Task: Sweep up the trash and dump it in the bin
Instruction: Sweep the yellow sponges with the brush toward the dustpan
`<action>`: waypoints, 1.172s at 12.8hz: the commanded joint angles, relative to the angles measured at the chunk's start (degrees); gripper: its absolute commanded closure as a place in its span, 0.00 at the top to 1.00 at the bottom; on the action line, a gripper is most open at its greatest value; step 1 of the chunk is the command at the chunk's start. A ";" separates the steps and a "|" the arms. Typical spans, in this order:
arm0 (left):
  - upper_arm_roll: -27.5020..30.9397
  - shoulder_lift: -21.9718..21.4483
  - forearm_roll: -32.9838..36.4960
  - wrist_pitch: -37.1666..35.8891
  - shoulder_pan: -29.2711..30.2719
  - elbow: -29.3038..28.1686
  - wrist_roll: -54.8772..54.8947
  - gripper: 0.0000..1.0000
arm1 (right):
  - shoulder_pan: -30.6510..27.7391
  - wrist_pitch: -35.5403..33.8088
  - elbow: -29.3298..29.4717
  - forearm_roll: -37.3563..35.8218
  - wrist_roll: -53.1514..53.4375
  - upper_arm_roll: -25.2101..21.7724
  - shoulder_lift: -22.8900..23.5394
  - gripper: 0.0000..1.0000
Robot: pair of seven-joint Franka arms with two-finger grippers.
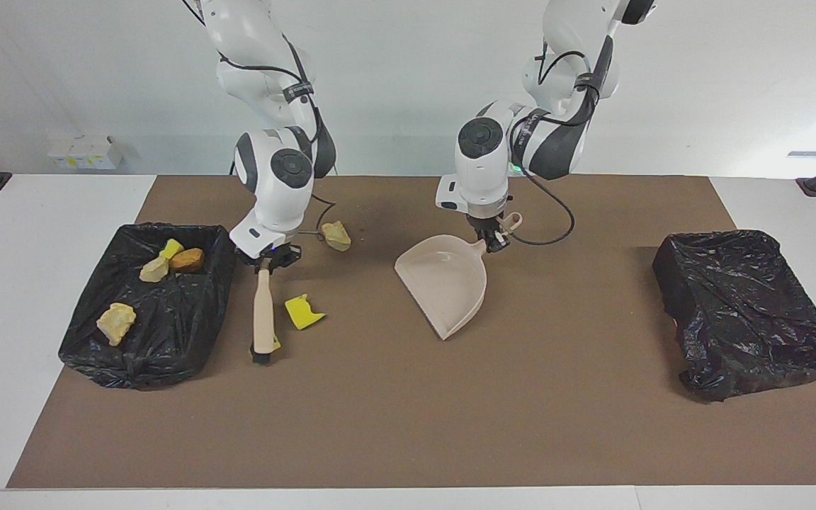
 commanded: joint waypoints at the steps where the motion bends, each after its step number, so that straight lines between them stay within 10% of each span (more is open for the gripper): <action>1: -0.08 -4.58 0.89 2.61 -0.20 -5.31 1.44 0.00 | 4.62 -3.26 1.96 4.16 -1.22 0.19 -1.01 0.00; 6: -0.08 -5.39 0.80 8.58 0.32 -9.02 3.54 0.00 | 2.02 -14.53 12.00 11.20 -11.58 -0.33 -1.09 0.00; 15: -0.08 -4.86 0.71 10.71 0.41 -10.07 3.90 0.00 | -1.96 1.80 1.81 19.19 -14.77 -0.16 -0.84 0.00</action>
